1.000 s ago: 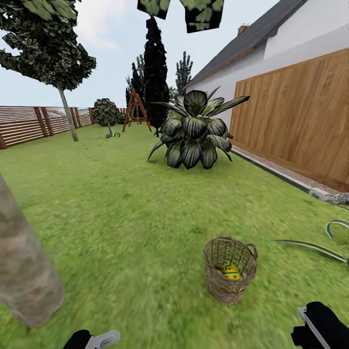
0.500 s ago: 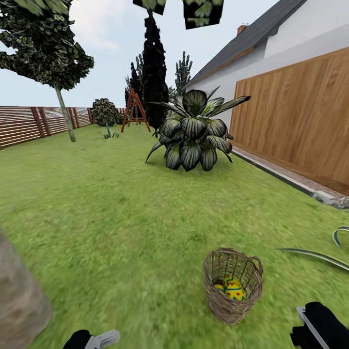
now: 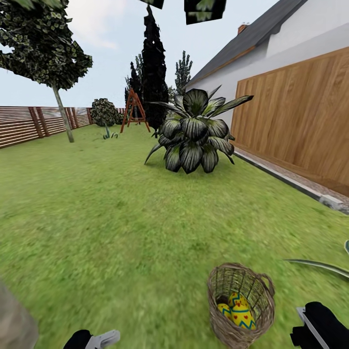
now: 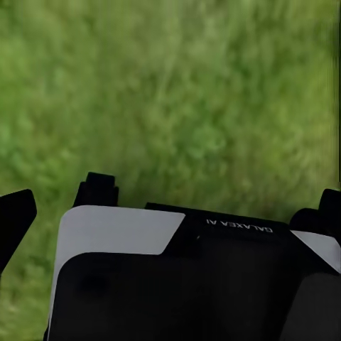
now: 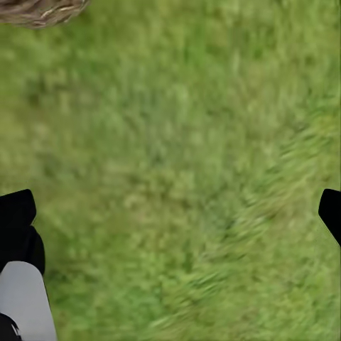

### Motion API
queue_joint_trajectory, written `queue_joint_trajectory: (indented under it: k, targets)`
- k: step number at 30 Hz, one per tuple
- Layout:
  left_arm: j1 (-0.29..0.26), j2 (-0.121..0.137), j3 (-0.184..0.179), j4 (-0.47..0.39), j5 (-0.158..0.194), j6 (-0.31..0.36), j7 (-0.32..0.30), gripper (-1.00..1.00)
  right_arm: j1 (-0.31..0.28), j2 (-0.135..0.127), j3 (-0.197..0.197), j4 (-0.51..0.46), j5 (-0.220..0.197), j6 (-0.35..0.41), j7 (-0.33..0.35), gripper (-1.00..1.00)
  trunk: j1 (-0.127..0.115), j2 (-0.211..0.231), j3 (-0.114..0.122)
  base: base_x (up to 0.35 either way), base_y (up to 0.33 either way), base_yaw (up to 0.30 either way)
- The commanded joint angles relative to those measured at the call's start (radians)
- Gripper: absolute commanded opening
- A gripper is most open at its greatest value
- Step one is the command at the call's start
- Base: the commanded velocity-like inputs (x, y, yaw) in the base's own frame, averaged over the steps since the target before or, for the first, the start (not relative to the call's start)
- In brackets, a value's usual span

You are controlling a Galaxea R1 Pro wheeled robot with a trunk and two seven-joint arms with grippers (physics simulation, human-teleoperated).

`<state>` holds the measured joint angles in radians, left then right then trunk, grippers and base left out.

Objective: Take the three Easter eggs out of the wicker basket on the lawn in the garden, then place them on the lawn next to a single tree (choose any tree) so that all three eggs are next to the same tree and none are left in the basket.

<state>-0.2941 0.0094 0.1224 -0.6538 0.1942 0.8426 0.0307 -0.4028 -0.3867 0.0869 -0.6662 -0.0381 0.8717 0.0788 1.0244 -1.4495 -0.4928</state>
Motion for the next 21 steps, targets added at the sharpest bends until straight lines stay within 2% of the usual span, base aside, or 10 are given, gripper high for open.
queue_joint_trajectory:
  k: [1,21]
  targets:
    - [0.0,0.0,0.002,-0.001,0.007,0.005,0.003,1.0,-0.001,-0.001,0.005,-0.001,-0.003,0.004,0.0,1.0,0.001,-0.001,-0.001,0.343,0.0,0.0]
    - [0.0,0.001,0.003,-0.005,0.007,0.006,0.004,1.0,-0.001,-0.001,0.004,-0.001,-0.003,0.004,0.0,1.0,0.001,-0.001,-0.001,0.343,0.0,0.0]
